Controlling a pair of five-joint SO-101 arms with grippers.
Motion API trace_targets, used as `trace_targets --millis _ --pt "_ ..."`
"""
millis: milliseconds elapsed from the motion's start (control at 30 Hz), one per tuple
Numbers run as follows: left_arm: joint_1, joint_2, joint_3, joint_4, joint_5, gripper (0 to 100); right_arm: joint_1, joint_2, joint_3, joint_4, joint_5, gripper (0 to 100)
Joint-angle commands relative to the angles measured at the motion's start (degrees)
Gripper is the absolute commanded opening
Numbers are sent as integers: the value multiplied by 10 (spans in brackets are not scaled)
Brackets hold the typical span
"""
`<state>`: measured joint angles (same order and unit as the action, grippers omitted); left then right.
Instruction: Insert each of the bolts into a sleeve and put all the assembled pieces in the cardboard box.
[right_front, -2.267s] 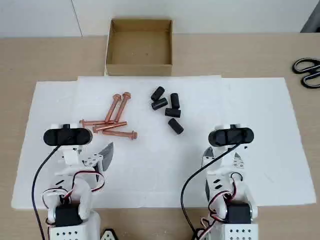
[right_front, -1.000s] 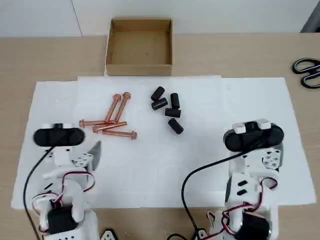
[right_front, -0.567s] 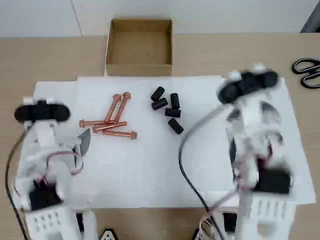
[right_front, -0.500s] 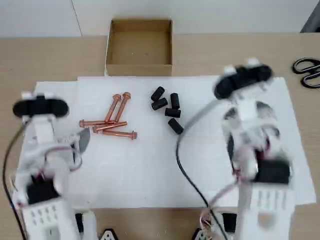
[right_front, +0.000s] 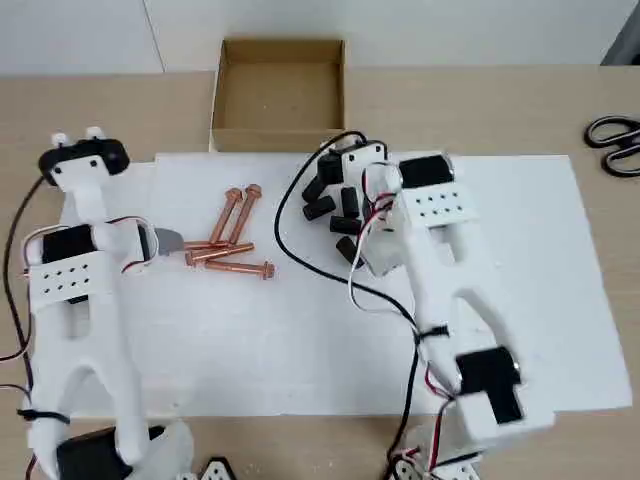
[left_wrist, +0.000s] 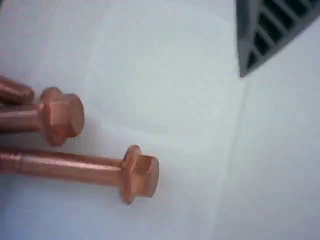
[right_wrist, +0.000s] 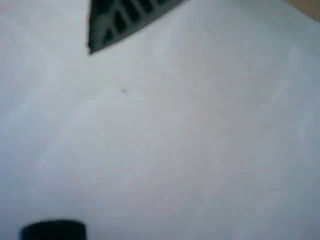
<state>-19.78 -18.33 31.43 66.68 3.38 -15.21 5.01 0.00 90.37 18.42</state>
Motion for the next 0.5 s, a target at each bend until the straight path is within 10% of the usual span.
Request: trace_targets --millis 0,467 --pt "26 -11 -26 1 4 314 -14 37 -74 -7 -6 200" --pt "98 -27 -23 -16 35 314 -57 220 -229 -31 -3 199"
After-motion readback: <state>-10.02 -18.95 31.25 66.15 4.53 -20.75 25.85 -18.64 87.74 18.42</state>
